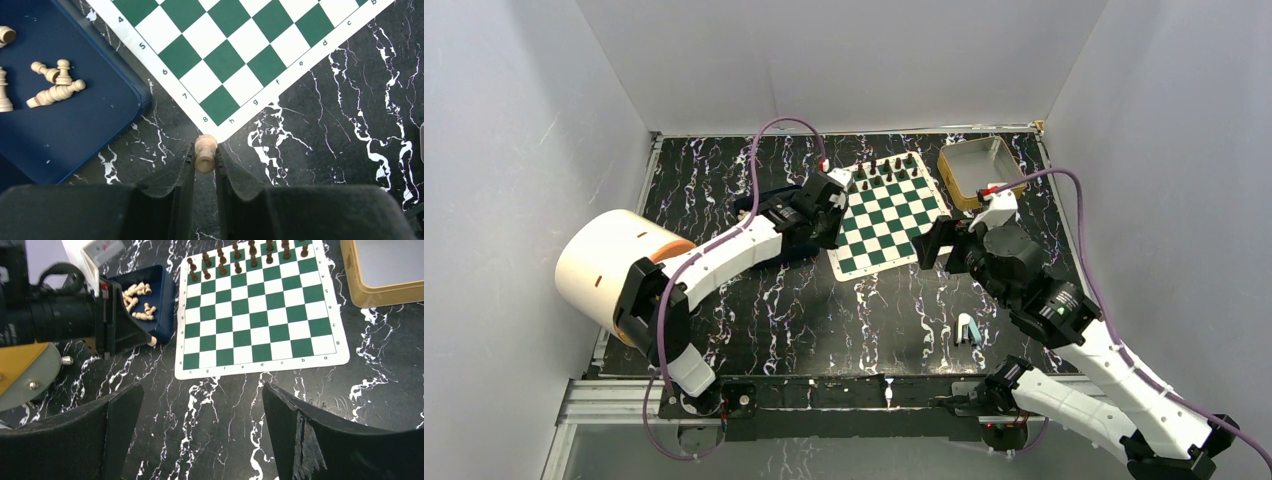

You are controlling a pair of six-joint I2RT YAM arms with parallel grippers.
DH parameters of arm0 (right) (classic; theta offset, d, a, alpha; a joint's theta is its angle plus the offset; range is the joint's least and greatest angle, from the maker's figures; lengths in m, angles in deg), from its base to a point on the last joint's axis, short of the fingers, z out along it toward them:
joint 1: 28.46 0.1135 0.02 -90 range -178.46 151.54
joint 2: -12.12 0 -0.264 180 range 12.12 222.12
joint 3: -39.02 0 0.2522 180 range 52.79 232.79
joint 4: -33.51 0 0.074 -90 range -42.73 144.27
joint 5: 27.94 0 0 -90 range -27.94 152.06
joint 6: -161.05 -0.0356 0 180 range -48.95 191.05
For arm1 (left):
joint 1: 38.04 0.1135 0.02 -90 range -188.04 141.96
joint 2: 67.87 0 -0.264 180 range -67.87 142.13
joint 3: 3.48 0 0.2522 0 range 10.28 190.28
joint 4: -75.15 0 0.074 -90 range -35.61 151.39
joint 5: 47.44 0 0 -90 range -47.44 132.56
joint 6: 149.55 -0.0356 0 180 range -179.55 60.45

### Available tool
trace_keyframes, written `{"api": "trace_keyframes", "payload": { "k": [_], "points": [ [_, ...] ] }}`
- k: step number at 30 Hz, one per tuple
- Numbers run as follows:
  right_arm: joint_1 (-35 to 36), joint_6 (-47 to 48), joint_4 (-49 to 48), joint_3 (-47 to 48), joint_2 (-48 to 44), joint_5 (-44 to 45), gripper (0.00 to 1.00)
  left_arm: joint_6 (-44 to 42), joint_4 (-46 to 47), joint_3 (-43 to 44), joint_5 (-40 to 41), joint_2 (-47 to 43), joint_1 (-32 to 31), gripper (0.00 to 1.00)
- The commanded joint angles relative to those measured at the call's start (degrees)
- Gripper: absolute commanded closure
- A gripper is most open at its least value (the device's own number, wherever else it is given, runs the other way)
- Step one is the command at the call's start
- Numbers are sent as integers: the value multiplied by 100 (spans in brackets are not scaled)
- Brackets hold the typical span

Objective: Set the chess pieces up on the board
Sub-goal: Place the chess piece on the chessboard.

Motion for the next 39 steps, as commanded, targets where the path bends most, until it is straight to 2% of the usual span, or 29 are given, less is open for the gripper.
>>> {"api": "trace_keyframes", "payload": {
  "k": [1, 16, 39],
  "points": [
    [27, -72, -45, 30, -218, 398, 1, 132, 448, -171, 247, 130, -146, 97],
    [27, -73, -22, -8, -322, 432, 1, 214, 739, -195, 296, 1049, -404, 97],
    [27, -66, -48, -27, -305, 445, 1, 188, 916, -131, 174, 1486, -423, 94]
  ]
}}
